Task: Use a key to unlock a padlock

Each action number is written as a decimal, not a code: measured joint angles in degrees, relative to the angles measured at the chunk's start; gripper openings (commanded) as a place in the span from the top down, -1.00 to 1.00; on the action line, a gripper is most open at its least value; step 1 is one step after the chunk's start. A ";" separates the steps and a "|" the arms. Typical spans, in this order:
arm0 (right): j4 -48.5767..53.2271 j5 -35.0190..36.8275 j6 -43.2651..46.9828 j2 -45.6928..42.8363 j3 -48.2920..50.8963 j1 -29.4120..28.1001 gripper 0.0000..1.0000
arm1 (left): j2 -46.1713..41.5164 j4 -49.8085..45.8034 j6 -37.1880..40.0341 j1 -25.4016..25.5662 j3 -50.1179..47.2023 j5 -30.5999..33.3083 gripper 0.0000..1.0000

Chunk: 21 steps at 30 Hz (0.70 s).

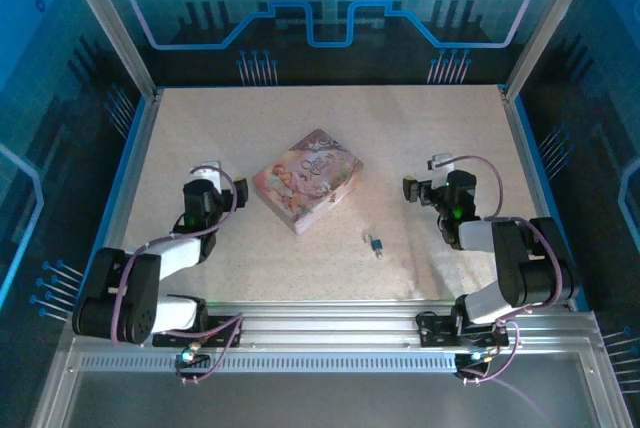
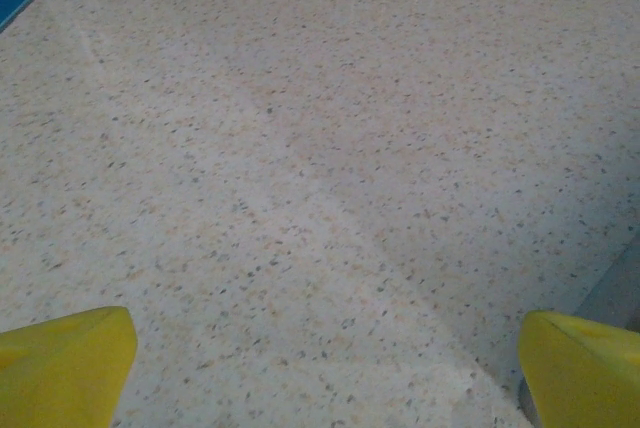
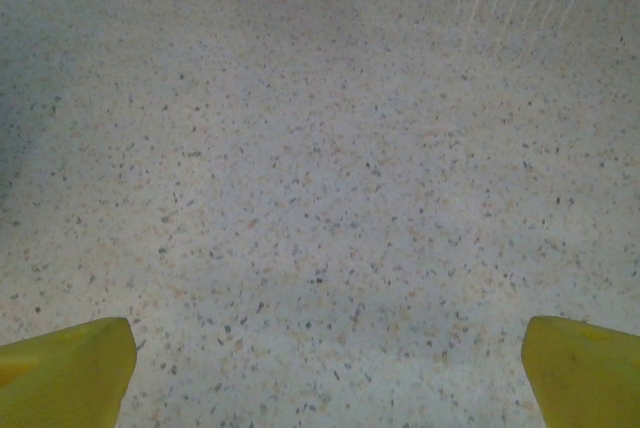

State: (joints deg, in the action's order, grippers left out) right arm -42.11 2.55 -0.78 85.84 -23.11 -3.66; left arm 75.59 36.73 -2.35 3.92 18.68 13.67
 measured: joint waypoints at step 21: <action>0.00 0.42 0.00 0.00 -0.52 -0.02 -0.99 | 13.25 16.06 3.23 -3.63 2.14 -8.90 -0.98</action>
State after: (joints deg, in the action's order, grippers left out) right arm -42.11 2.96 -0.78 85.84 -23.64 -3.68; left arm 88.84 52.80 0.89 0.30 20.82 4.78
